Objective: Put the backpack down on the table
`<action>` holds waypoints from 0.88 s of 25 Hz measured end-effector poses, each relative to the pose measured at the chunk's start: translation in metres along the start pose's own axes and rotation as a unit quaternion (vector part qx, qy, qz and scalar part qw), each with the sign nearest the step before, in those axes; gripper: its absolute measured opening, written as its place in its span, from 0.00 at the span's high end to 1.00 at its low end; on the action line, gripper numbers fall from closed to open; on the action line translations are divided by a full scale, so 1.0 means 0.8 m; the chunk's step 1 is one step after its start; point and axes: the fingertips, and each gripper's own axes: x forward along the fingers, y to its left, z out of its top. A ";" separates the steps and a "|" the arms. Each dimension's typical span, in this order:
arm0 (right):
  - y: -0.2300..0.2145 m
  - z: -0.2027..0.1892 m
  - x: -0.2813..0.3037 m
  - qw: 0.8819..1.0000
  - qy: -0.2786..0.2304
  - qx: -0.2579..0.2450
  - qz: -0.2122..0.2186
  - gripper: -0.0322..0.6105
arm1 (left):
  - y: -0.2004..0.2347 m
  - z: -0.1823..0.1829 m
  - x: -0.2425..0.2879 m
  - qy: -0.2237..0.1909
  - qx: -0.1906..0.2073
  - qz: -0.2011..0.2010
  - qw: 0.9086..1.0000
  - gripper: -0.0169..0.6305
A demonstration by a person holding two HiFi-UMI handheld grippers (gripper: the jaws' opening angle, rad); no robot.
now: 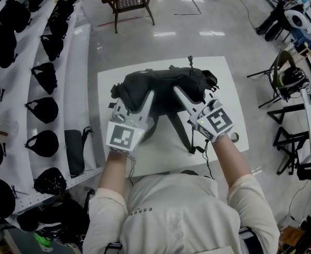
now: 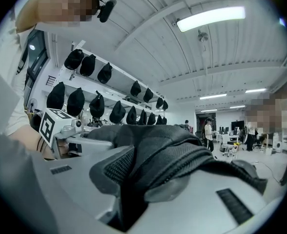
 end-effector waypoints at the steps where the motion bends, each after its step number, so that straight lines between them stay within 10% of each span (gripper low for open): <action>1: -0.006 -0.005 0.007 1.000 0.002 0.001 0.000 0.81 | 0.006 -0.004 0.007 0.000 0.002 0.002 1.000 0.88; 22: -0.063 -0.087 0.060 0.999 0.001 0.048 0.023 0.81 | 0.040 -0.081 0.073 0.015 0.000 0.015 1.000 0.88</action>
